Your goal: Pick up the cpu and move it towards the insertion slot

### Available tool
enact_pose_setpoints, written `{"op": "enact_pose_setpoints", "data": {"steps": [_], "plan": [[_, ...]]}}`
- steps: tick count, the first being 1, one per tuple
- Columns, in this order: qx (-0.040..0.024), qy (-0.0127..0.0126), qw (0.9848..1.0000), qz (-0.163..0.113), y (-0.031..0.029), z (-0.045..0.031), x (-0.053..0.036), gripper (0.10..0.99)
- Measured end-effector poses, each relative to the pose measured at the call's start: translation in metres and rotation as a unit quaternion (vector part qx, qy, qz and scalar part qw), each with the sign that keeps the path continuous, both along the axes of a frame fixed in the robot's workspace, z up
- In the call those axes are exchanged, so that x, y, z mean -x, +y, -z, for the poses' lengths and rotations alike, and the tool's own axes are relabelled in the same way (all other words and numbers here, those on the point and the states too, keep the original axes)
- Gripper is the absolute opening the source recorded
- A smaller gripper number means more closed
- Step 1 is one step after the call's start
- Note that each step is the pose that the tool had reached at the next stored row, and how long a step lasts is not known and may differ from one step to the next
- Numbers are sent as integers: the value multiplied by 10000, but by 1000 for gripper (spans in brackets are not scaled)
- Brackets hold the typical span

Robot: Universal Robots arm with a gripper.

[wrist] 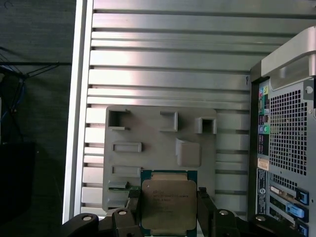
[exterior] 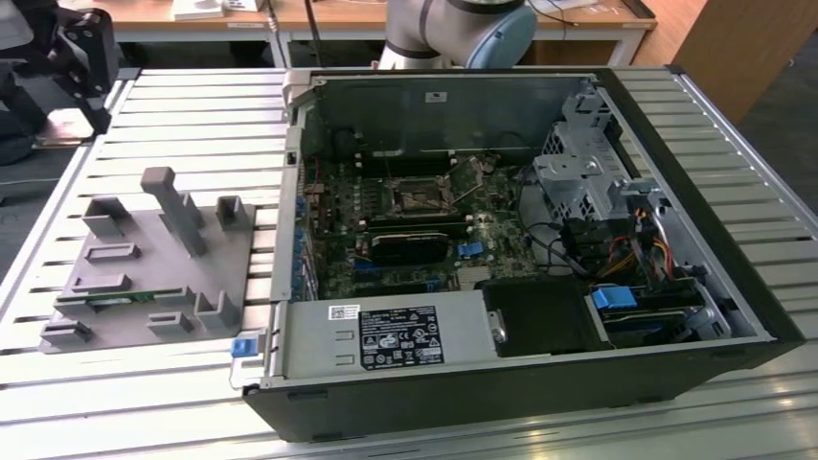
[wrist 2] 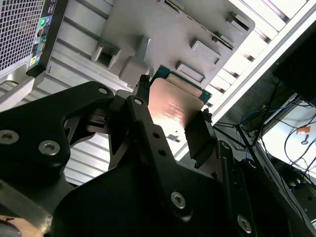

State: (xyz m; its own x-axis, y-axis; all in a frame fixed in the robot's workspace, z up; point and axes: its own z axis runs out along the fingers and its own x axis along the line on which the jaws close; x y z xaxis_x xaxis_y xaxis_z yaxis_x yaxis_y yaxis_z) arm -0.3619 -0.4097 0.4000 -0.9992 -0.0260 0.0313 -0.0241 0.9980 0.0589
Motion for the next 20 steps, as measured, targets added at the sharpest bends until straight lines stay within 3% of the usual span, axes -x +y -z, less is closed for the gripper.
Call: {"op": "enact_pose_setpoints", "data": {"steps": [20], "plan": [[0,44,10000,0,0,-6,-222,541]]}}
